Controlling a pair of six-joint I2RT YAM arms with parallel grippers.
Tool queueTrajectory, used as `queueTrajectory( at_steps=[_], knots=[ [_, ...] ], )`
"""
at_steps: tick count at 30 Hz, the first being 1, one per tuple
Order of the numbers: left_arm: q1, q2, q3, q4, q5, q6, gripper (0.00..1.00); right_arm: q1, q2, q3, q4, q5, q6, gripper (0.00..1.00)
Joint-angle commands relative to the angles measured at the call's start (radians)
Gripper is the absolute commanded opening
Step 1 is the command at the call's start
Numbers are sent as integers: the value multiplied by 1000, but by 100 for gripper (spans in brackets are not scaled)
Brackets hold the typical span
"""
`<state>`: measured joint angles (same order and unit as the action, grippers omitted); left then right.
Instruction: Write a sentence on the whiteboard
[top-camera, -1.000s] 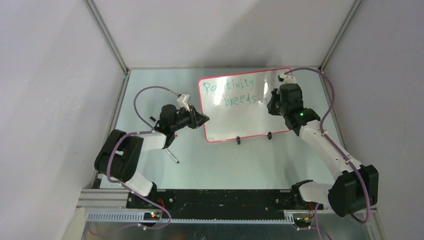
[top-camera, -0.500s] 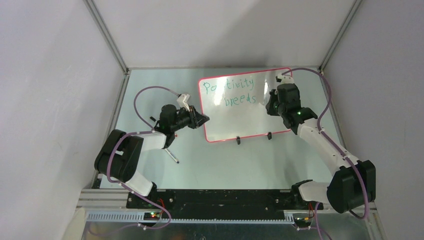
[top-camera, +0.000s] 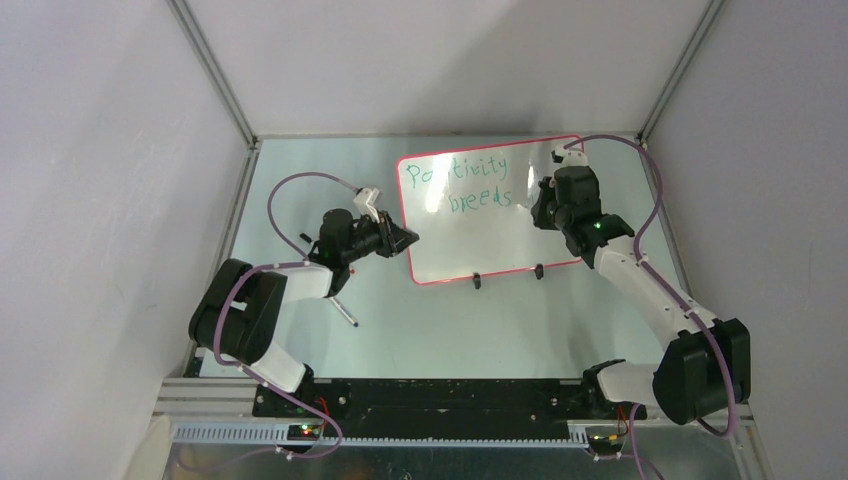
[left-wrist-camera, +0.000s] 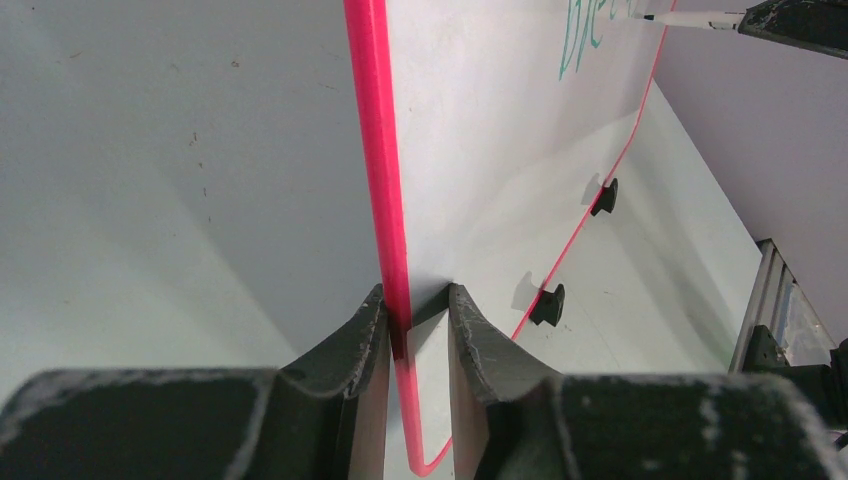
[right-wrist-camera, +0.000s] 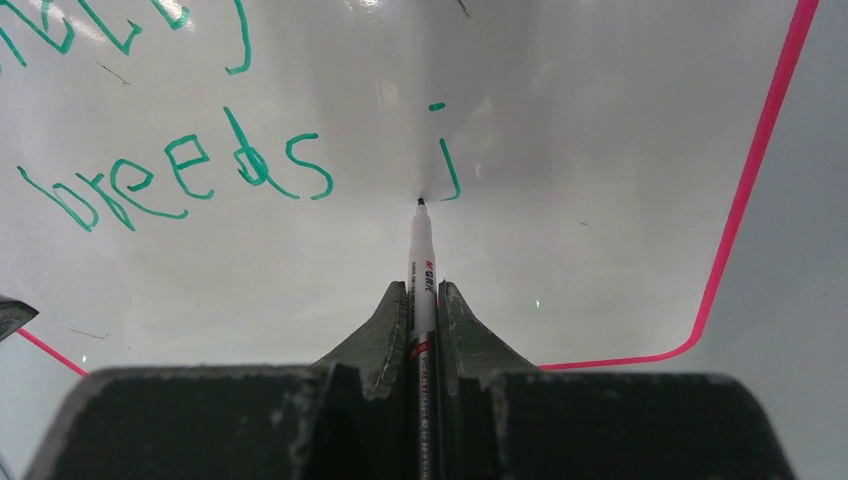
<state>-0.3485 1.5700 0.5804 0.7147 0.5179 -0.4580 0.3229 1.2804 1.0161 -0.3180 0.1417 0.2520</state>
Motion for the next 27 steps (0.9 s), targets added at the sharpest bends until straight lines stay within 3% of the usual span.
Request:
queueTrajectory(
  at_steps=[1,27],
  knots=[
    [-15,-28,21,6,-31,65,23,-8,10,25,25,21,-2,0],
    [-15,-28,21,6,-31,65,23,-36,-49,25,7,31,2,0]
  ],
)
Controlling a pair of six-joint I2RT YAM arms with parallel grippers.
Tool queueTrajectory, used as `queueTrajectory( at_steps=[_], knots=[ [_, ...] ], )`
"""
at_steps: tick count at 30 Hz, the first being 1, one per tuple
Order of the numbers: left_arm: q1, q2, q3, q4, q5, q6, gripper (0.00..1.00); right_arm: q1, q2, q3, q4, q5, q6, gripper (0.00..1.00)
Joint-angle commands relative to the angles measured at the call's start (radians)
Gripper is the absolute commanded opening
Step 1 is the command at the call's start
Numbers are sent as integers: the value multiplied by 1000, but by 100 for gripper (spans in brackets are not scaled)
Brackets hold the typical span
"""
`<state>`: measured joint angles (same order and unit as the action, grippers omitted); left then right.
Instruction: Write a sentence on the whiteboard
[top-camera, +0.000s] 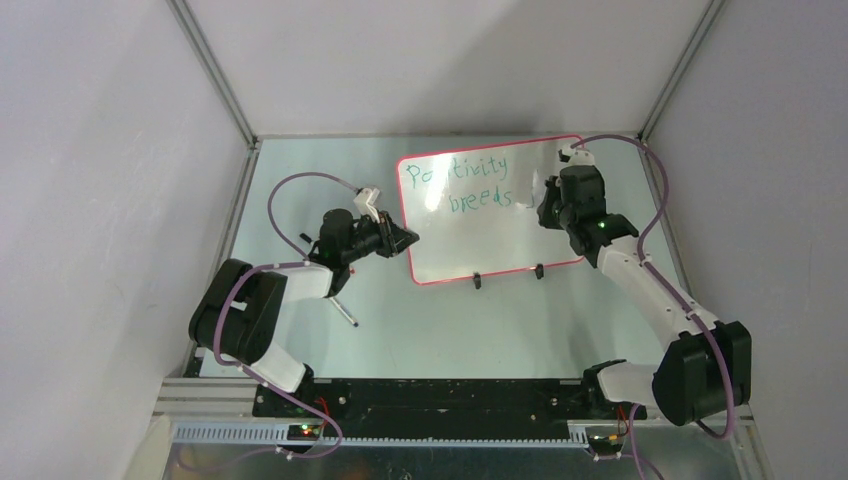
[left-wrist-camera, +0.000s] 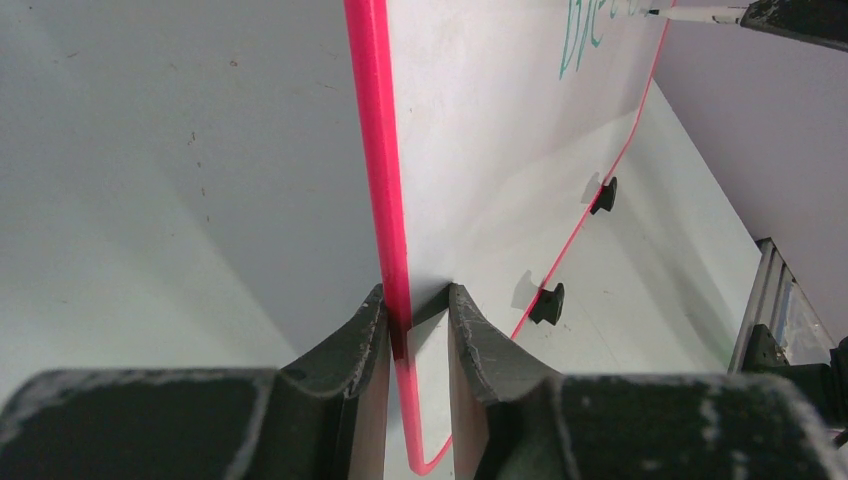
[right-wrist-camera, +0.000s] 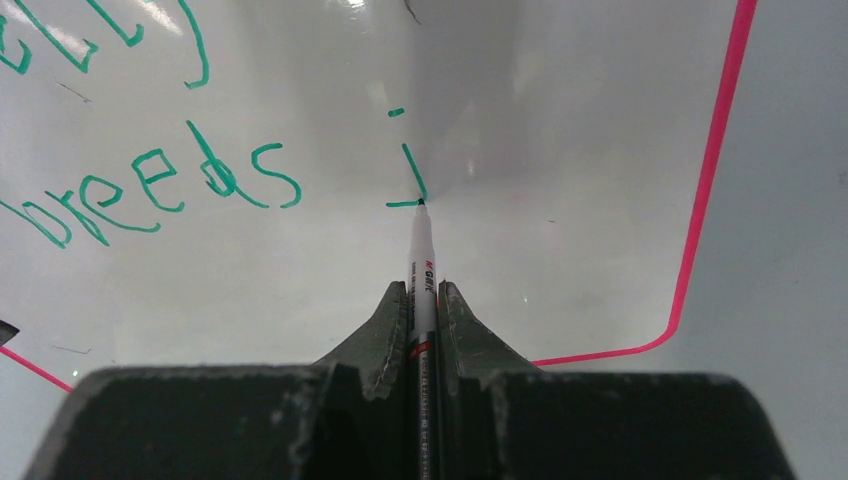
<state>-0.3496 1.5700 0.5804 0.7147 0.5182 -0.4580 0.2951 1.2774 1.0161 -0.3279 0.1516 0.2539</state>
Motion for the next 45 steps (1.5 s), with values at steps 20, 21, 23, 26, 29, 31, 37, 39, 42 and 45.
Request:
queueTrajectory(
  at_steps=[20,21,23,26,29,31,37,39,42,45],
  knots=[
    [-15,-27,21,6,-31,65,23,-69,-44,60,59,-5,2,0],
    [-14,-28,21,6,-31,65,23,-69,-41,61,58,-8,2,0],
    [-15,-28,21,6,-30,65,24,-68,-35,62,58,-13,2,0],
    [-15,-27,21,7,-31,65,23,-70,-30,61,56,-9,3,0],
    [-14,-27,21,7,-31,65,24,-71,-25,62,61,-7,3,0],
    [-14,-28,21,6,-31,65,23,-72,-24,61,63,-6,3,0],
    [-14,-28,22,6,-31,65,23,-75,-17,61,71,-2,3,0],
    [-14,-28,22,6,-31,65,24,-77,-11,62,72,-2,4,0],
    [-14,-28,22,6,-31,65,23,-77,-4,62,79,-3,3,0],
    [-14,-27,22,6,-30,65,23,-80,4,65,85,-2,2,0]
  ],
)
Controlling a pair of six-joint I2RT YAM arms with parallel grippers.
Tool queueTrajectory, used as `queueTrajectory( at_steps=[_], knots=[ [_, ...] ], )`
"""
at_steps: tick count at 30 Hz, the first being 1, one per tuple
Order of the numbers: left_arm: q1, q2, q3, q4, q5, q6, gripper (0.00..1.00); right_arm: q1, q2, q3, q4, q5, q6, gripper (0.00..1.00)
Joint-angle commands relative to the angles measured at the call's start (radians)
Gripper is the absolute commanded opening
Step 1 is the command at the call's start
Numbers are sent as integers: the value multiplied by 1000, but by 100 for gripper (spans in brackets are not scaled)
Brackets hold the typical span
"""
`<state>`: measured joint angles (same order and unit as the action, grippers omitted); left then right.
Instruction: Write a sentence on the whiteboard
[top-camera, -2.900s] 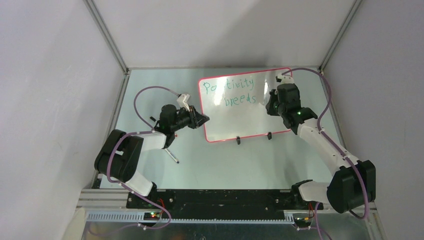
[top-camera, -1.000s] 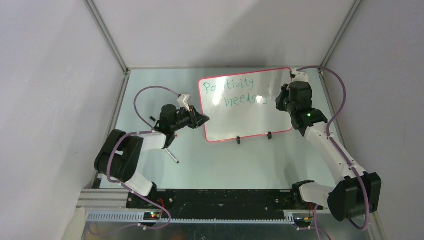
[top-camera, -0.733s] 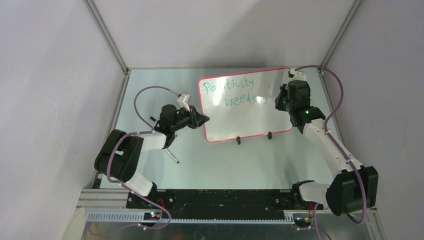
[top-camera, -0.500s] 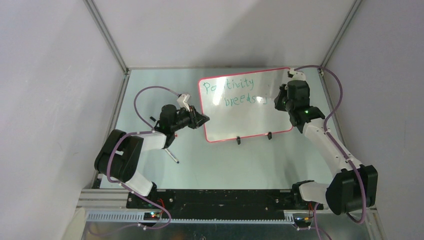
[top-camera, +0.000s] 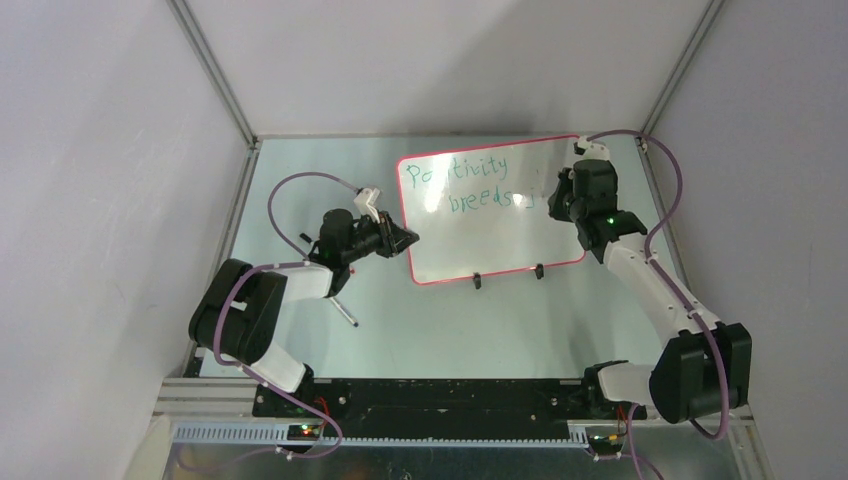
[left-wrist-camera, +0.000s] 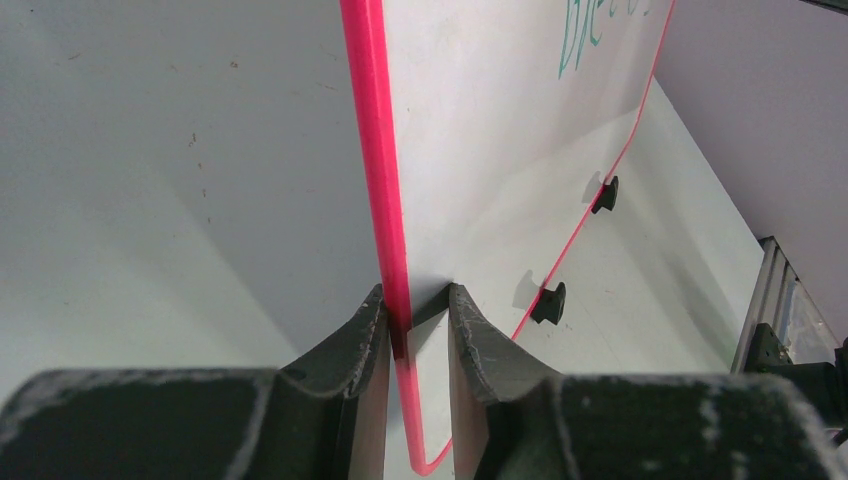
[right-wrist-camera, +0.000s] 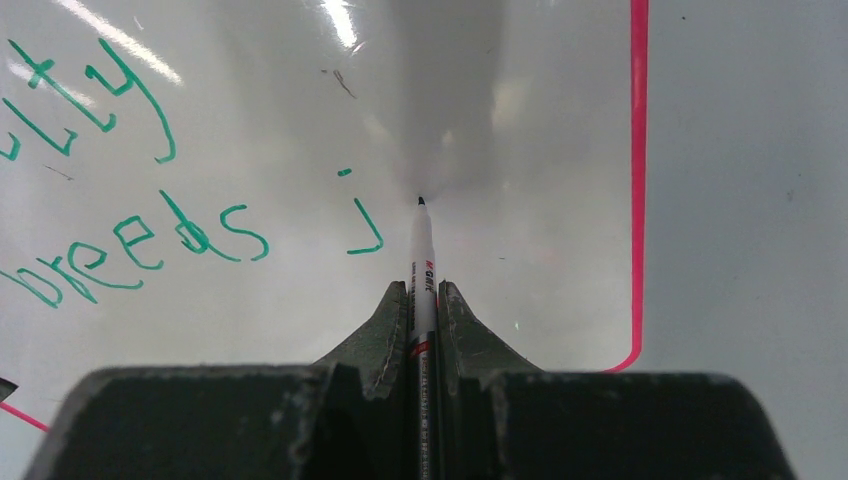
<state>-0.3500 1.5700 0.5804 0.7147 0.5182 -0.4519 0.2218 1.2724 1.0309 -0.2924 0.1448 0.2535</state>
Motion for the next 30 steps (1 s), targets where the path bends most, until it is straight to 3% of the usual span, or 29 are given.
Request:
queueTrajectory(
  at_steps=[1,30],
  knots=[
    [-15,-27,22,6,-30,59,23,-6,13,53,48,5,3,0],
    [-14,-31,19,6,-34,60,24,-4,25,65,8,-78,-5,0]
  ],
)
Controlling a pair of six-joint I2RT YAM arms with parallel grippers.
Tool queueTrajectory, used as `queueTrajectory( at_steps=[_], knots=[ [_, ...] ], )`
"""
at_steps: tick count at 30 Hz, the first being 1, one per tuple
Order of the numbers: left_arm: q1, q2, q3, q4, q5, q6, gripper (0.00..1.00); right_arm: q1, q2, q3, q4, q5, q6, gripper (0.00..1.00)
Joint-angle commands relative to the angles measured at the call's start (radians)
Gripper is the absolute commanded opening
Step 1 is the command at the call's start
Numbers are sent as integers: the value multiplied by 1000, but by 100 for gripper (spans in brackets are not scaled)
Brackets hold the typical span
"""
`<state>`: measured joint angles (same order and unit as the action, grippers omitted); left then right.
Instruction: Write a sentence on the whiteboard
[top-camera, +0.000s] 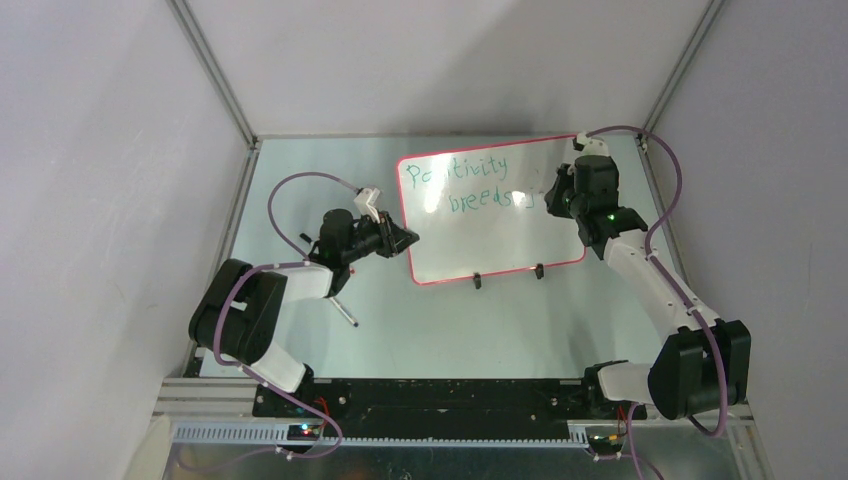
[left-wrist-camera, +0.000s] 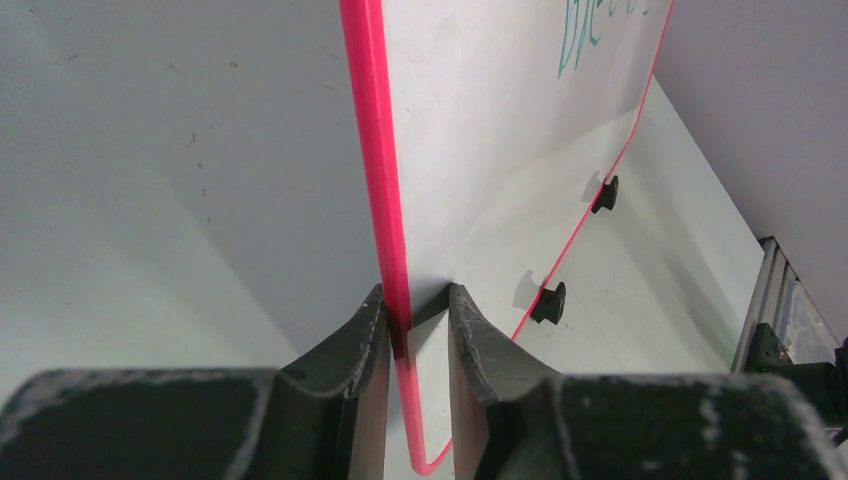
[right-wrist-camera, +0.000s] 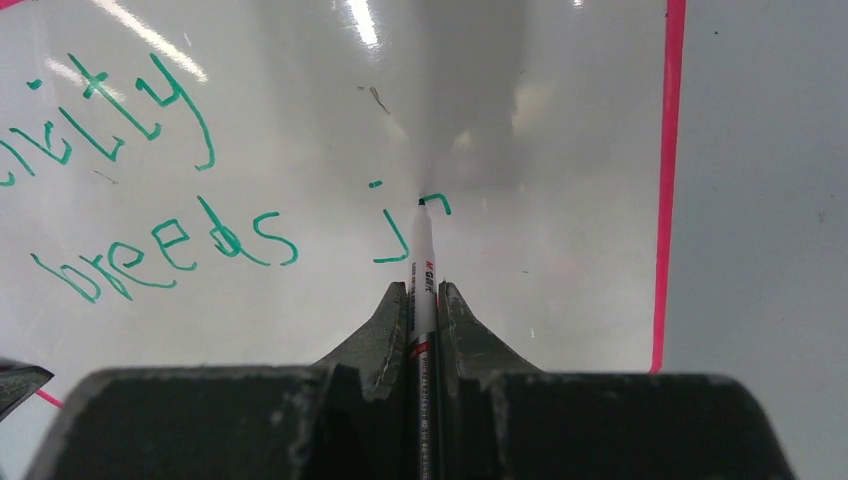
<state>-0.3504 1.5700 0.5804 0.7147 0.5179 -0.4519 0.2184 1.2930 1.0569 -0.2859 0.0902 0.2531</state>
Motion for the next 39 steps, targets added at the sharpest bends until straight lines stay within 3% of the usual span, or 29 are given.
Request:
queueTrajectory(
  at_steps=[1,19,39],
  knots=[
    [-13,-31,20,6,-34,59,23,-1,4,39,0,-23,-6,0],
    [-14,-30,19,6,-33,59,23,0,1,39,-75,9,-19,0],
    [-13,-27,22,3,-32,59,23,-10,13,55,-23,52,-8,0]
  ],
)
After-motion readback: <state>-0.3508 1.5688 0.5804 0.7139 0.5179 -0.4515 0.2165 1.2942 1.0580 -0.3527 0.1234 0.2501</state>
